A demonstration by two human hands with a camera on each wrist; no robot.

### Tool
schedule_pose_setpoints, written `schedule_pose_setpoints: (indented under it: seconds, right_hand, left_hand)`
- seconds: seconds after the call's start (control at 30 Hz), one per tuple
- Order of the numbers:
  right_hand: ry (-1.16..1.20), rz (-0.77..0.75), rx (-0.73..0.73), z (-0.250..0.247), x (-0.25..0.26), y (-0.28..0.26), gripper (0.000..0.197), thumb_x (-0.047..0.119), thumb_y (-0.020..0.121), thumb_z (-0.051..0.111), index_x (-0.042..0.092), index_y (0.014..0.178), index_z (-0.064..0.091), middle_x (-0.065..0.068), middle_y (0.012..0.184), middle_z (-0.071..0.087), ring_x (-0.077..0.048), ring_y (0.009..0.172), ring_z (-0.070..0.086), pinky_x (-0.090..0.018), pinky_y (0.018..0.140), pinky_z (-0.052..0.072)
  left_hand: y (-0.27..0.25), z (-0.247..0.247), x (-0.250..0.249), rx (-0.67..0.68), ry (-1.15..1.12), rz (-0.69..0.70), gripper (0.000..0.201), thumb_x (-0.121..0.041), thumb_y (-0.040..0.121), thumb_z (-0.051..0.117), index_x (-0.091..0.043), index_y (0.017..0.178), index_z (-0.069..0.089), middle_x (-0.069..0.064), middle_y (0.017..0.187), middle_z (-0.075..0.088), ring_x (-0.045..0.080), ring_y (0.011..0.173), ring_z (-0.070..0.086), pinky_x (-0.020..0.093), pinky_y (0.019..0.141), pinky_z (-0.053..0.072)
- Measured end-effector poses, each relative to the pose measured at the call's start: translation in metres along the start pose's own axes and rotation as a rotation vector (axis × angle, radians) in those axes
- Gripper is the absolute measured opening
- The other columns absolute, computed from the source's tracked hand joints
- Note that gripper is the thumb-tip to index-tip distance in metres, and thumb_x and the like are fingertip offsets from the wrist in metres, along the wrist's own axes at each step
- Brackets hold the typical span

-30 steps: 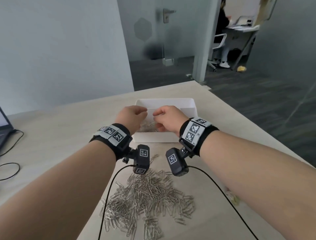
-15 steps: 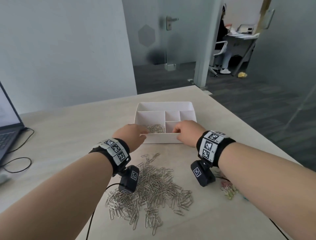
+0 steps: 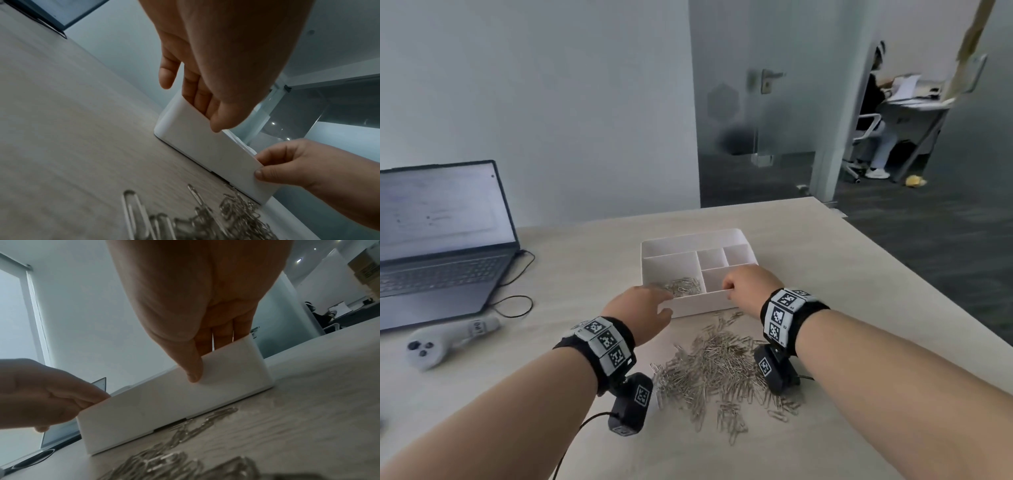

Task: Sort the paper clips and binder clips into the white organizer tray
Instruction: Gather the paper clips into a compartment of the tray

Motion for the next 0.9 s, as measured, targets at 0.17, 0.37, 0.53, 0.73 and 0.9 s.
schedule_pose_setpoints:
  seconds: [0.17, 0.37, 0.53, 0.73, 0.9]
  right_hand:
    - [0.057, -0.137, -0.092, -0.016, 0.008, -0.03, 0.022, 0.021, 0.091, 0.05, 0.021, 0.105, 0.068, 0.001, 0.111, 0.059, -0.02, 0.101, 0.057, -0.036, 0.088, 0.049]
    - [-0.088, -0.201, 0.28, 0.014, 0.015, -0.049, 0.045, 0.034, 0.099, 0.042, 0.019, 0.139, 0.056, -0.003, 0.139, 0.054, -0.023, 0.128, 0.051, -0.039, 0.106, 0.043]
    - [-0.138, -0.165, 0.436, 0.041, 0.021, -0.056, 0.075, 0.062, 0.097, 0.037, 0.022, 0.158, 0.02, -0.004, 0.166, 0.019, -0.026, 0.15, 0.022, -0.045, 0.122, 0.021]
    - [-0.107, -0.239, 0.446, 0.042, 0.031, -0.077, 0.069, 0.046, 0.098, 0.048, 0.027, 0.158, 0.021, 0.0, 0.166, 0.021, -0.019, 0.151, 0.019, -0.035, 0.123, 0.016]
    - [0.003, -0.347, 0.426, 0.032, 0.039, -0.112, 0.066, 0.036, 0.093, 0.06, 0.028, 0.153, 0.034, 0.001, 0.157, 0.038, -0.016, 0.143, 0.034, -0.029, 0.118, 0.025]
  left_hand:
    - [-0.023, -0.005, -0.002, -0.17, -0.122, 0.038, 0.032, -0.04, 0.092, 0.051, -0.035, 0.12, 0.066, -0.012, 0.122, 0.06, 0.016, 0.115, 0.054, 0.037, 0.099, 0.047]
    - [-0.046, 0.029, -0.015, 0.099, -0.115, 0.015, 0.052, -0.059, 0.087, 0.051, -0.034, 0.132, 0.058, -0.01, 0.134, 0.051, 0.015, 0.126, 0.047, 0.038, 0.109, 0.04]
    - [-0.066, 0.041, -0.04, 0.223, -0.091, -0.002, 0.068, -0.07, 0.081, 0.044, -0.024, 0.13, 0.055, -0.002, 0.136, 0.051, 0.023, 0.129, 0.047, 0.039, 0.108, 0.039]
    - [-0.085, 0.05, -0.059, 0.25, -0.194, -0.007, 0.086, -0.07, 0.08, 0.052, -0.026, 0.152, 0.033, 0.0, 0.16, 0.025, 0.02, 0.146, 0.025, 0.035, 0.12, 0.022]
    - [-0.095, 0.051, -0.071, 0.219, -0.247, 0.061, 0.089, -0.063, 0.076, 0.067, -0.028, 0.151, 0.033, 0.0, 0.156, 0.033, 0.017, 0.143, 0.03, 0.032, 0.119, 0.024]
Point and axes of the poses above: each hand's wrist, its own y-axis towards the middle knuckle, its own z-axis out of the palm, x = y × z, the point moved 6 cm from there along y, towards the middle knuckle
